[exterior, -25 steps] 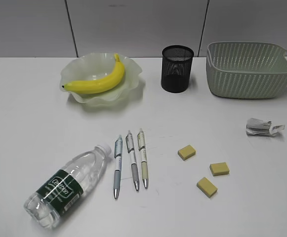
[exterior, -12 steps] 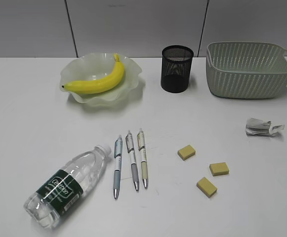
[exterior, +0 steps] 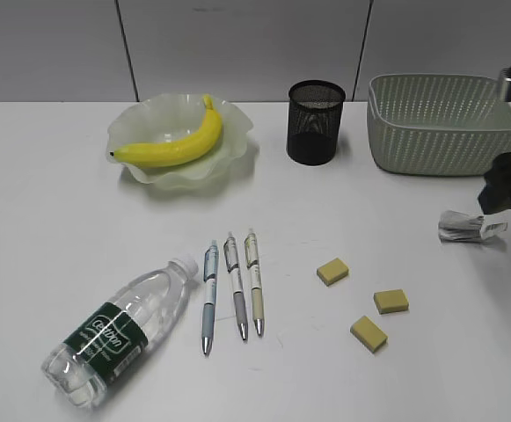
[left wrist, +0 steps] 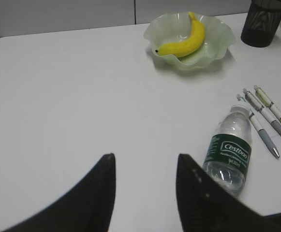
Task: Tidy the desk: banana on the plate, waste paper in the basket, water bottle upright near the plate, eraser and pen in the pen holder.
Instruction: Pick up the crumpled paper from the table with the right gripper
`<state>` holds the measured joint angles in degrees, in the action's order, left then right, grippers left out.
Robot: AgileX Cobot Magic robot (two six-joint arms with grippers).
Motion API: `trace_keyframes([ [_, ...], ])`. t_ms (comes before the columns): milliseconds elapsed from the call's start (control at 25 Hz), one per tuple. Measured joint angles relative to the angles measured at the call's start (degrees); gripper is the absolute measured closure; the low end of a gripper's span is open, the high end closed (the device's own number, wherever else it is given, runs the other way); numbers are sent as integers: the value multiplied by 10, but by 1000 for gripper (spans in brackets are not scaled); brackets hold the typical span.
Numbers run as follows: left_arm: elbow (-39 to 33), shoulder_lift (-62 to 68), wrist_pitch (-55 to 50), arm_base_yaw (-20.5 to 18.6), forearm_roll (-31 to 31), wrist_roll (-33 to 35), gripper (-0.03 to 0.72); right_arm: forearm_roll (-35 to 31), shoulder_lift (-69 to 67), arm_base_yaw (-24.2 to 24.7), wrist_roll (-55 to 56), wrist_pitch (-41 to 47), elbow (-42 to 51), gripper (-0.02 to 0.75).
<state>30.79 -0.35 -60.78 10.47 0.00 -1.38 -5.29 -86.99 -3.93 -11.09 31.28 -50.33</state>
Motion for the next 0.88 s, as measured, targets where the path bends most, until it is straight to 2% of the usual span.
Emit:
trace_keyframes([
  [200, 0, 0, 0, -2, 0, 0, 379, 1, -135, 0, -124, 12, -96, 197],
  [440, 0, 0, 0, -2, 0, 0, 379, 3, -215, 0, -196, -20, -109, 211],
  [520, 0, 0, 0, -2, 0, 0, 379, 7, -232, 0, -201, -35, -109, 323],
  [600, 0, 0, 1, -2, 0, 0, 379, 10, -234, 0, -202, -40, -109, 572],
  [680, 0, 0, 1, -2, 0, 0, 379, 4, -222, 0, -202, -39, -109, 683],
  [760, 0, 0, 1, -2, 0, 0, 379, -18, -191, 0, -203, -36, -108, 723],
  [880, 0, 0, 1, -2, 0, 0, 379, -51, -108, 0, -212, -57, -108, 725],
])
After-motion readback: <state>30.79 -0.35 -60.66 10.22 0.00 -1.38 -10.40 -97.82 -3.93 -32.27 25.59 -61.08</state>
